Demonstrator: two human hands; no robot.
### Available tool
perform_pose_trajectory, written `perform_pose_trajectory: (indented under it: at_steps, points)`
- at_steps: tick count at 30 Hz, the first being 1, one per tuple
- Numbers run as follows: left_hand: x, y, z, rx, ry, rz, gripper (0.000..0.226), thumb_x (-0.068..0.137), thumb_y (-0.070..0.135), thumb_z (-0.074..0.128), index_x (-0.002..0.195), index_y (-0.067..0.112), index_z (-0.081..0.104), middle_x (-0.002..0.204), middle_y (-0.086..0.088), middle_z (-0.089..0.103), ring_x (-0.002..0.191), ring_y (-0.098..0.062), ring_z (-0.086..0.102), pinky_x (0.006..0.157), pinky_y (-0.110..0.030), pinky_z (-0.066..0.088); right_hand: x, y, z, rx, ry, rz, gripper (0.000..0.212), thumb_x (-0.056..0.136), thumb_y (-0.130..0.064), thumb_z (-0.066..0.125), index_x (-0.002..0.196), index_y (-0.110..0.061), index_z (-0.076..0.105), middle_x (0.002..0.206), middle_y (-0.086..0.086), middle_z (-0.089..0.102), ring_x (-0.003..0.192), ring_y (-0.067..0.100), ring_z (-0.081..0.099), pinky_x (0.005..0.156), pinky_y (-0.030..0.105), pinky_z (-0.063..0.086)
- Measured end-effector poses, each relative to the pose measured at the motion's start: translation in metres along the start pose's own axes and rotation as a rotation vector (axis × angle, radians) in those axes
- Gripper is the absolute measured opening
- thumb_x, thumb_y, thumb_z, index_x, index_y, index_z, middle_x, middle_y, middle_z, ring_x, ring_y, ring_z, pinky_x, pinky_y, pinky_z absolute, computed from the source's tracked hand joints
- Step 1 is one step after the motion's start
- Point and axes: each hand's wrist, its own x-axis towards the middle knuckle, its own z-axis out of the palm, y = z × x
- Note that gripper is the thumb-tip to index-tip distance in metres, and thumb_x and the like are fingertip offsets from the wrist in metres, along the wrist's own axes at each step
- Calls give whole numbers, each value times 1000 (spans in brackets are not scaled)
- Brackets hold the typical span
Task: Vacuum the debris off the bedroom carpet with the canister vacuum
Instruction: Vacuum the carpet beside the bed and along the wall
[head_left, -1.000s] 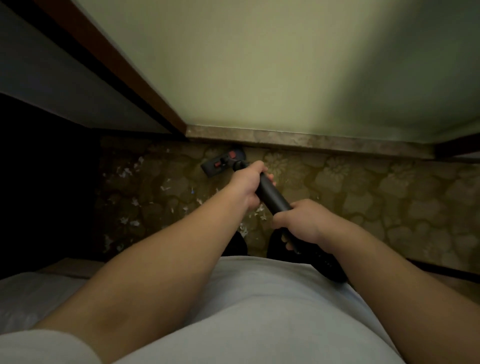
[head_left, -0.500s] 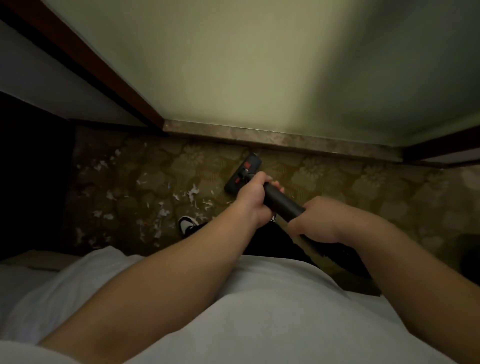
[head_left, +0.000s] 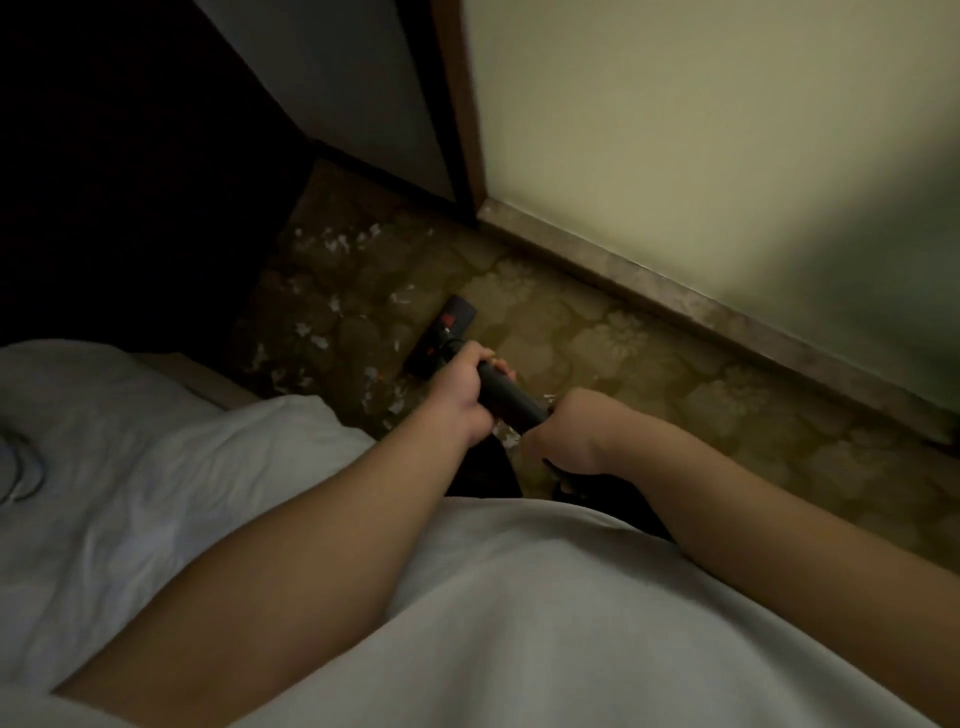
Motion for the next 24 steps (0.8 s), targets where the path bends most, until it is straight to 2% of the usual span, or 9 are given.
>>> perform_pose_trajectory:
  at_steps: [1,3,5,8,9,11,14,17,24]
  points:
    - [3,18,-17,-23,11,15,14,93,8,57,81,9,50,62,-2,50,57,-14,50,60,-31,51,7,-22,8,-17,-3,-14,26,87,-38,76,85,-15,65,74,2,70,62,17,67,55,27,55]
    - [8,52,-51,-48,25,37,15,94,10,58,82,9,49,62,-1,50,56,-14,51,60,-32,52,20,-64,24,-34,-16,-36,25,88,-36,76,84,-15,64,71,1,67,57,14,64,50,23,48]
    - [13,84,-85,-32,40,82,17,95,13,55,81,11,47,58,0,49,56,-15,51,65,-34,51,35,-105,42,-29,-47,-59,24,87,-32,77,94,-10,70,80,6,75,69,21,74,62,30,61]
    - [18,131,-128,-42,88,138,16,94,15,56,80,11,49,58,1,50,53,-15,52,63,-33,53,60,-159,69,-54,-78,-107,26,88,-28,75,103,-7,73,93,11,78,84,27,78,78,37,64]
    - [20,146,-141,-58,107,157,17,93,15,57,78,11,49,59,0,50,53,-15,53,66,-33,55,68,-176,78,-58,-81,-123,28,88,-28,75,105,-7,73,94,10,78,83,26,77,74,35,64]
    - [24,170,-166,-86,136,179,20,93,15,57,76,11,47,61,0,49,53,-16,53,76,-35,57,82,-205,93,-45,-97,-127,29,90,-27,76,108,-5,71,86,8,74,67,21,71,51,22,56]
    - [26,197,-194,-124,171,204,16,94,11,55,81,11,47,60,0,50,52,-14,52,58,-27,53,99,-237,112,-79,-107,-129,28,94,-27,74,111,-5,67,74,3,63,53,13,58,30,12,34]
    - [30,210,-209,-144,185,202,17,94,10,56,79,10,48,55,0,51,50,-13,53,54,-26,51,110,-253,123,-91,-98,-140,33,93,-28,74,116,-5,69,75,3,64,55,13,59,38,18,40]
    - [32,198,-206,-190,184,188,24,96,9,53,73,11,46,57,0,48,55,-15,50,62,-31,49,117,-246,124,-84,-135,-73,30,84,-23,78,101,1,76,70,7,74,46,16,66,47,23,54]
